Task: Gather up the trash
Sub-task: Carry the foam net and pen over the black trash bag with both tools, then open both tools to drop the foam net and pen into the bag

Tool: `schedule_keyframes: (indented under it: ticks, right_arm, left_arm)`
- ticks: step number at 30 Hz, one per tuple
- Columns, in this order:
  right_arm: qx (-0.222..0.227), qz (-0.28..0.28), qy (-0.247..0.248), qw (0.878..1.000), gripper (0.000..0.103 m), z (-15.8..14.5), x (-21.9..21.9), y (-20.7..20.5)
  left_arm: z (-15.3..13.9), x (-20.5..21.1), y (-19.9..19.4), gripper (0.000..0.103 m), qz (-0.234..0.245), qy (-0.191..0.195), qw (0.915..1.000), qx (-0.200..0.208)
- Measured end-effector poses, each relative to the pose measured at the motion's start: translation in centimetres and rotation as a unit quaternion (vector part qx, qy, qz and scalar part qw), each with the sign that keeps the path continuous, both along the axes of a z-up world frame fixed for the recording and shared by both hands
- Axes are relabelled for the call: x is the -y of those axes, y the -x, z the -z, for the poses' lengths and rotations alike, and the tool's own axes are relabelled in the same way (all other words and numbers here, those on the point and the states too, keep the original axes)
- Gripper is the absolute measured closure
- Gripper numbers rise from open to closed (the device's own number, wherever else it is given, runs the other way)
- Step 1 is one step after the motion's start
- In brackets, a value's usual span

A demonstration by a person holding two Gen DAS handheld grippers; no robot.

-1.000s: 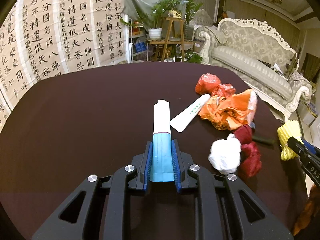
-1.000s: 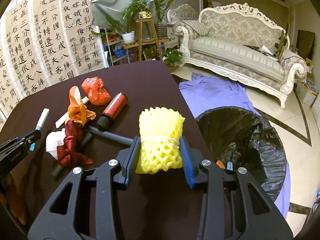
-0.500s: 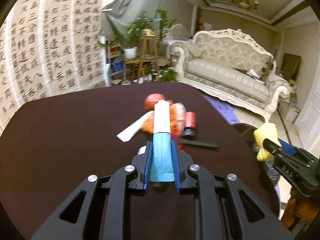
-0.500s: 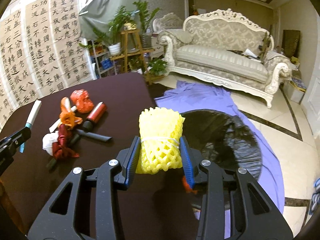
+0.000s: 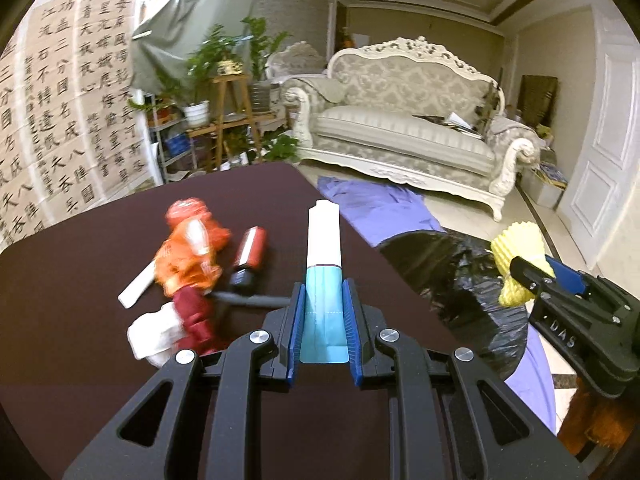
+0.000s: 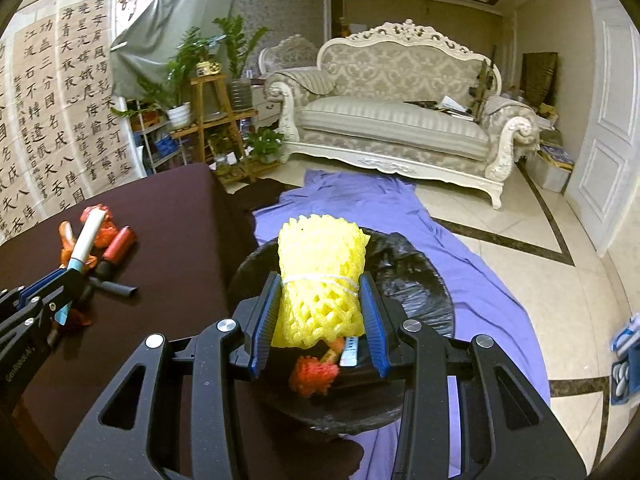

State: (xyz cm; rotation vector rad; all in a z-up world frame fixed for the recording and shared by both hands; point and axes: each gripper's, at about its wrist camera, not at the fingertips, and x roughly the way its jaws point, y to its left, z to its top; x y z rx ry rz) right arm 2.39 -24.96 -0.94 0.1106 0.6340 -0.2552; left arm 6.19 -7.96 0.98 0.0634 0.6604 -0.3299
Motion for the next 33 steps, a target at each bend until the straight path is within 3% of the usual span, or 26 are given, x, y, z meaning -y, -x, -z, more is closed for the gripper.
schedule_keyframes:
  ticks: [11, 21, 24, 29, 33]
  right_arm:
    - [-0.007, 0.019, -0.012, 1.0, 0.065, 1.3, 3.5, -1.4]
    - [-0.016, 0.03, -0.037, 0.999, 0.064, 2.8, 6.0, -2.8]
    - [-0.02, 0.031, -0.045, 0.998, 0.061, 3.2, 6.5, -3.2]
    - [-0.024, 0.039, -0.05, 0.998, 0.056, 3.7, 6.9, -3.4]
    - [-0.026, 0.042, -0.051, 0.998, 0.056, 3.8, 7.0, -3.3]
  left_arm:
    - [1.3, 6.2, -1.6, 0.083, 0.047, -0.029, 0.9985, 0.001]
    - [2.5, 9.2, -3.5, 0.082, 0.058, -0.043, 0.9973, -0.012]
    - [2.9, 9.5, -4.0, 0.075, 0.055, -0.046, 0.9972, -0.022]
    - [3.3, 9.6, -4.2, 0.053, 0.05, -0.048, 0.9973, -0.026]
    - [3.4, 9.2, -4.2, 0.047, 0.043, -0.044, 0.9976, -0.032]
